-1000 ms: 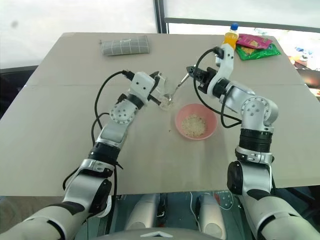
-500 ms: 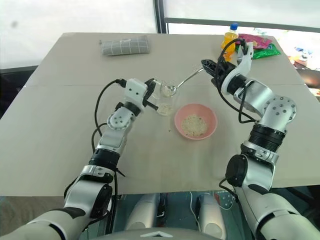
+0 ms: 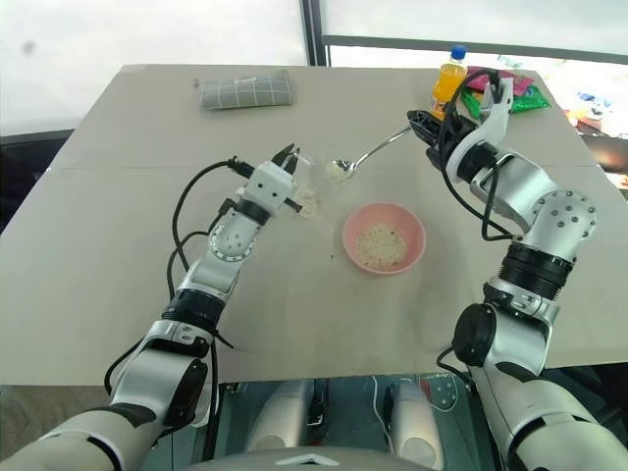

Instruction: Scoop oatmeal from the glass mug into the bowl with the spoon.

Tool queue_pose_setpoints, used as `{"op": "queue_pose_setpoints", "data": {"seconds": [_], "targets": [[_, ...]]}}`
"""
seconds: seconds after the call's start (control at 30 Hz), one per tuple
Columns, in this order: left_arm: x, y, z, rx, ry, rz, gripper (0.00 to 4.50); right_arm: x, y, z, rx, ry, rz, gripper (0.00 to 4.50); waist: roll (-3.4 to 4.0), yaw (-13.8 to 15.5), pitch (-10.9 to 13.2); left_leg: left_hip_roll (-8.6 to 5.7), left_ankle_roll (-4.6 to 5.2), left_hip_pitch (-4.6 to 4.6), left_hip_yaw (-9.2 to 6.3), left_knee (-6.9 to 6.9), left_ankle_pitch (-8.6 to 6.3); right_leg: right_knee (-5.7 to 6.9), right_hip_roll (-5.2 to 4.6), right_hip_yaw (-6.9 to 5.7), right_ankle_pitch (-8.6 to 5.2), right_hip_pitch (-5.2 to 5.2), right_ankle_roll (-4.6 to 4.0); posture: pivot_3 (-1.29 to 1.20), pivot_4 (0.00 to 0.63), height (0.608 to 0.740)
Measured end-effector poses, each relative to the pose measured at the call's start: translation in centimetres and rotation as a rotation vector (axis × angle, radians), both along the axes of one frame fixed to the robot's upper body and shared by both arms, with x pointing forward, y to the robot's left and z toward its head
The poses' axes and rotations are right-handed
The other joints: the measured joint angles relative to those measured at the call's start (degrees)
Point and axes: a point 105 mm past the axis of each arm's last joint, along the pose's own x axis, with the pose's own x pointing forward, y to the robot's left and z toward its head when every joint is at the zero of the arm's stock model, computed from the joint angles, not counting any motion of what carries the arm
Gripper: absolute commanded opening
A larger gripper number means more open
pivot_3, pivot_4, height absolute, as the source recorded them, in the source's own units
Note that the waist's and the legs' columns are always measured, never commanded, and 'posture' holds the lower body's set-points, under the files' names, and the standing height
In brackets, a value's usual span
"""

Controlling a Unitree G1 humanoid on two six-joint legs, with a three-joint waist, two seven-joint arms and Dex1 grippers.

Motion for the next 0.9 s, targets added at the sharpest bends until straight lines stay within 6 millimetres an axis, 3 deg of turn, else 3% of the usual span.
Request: {"op": "queue_pose_setpoints", "data": {"seconds": [0.27,0.4,0.9], "targets": [[-0.2,-1.9,0.4,0.066,-0.033,-0.062,0.09,-0.3,-0.5,-1.2,0.085,0.062,-0.037,0.00,0.00,0.08,0.00,0.00,0.00,0.00,0.00,-0.01,0.00,-0.01,0.00,0.00,0.00,0.00,0.00,0.00,0.150,0.718],[-0.2,-2.0,0.1,0.068,-0.028,-0.067,0.09,-0.9,-1.1,-2.2,0.107,0.098,-0.070,0.00,0.00,-0.01,0.00,0.00,0.00,0.00,0.01,-0.02,0.00,0.00,0.00,0.01,0.00,0.00,0.00,0.00,0.150,0.718],[0.3,-2.0,0.1,0.080,-0.034,-0.086,0.09,-3.0,-4.2,0.1,0.209,0.064,-0.157,0.00,0.00,0.09,0.00,0.00,0.21,0.01,0.01,-0.01,-0.12,-0.01,0.00,0.02,0.00,0.00,0.01,0.00,0.150,0.718]]}}
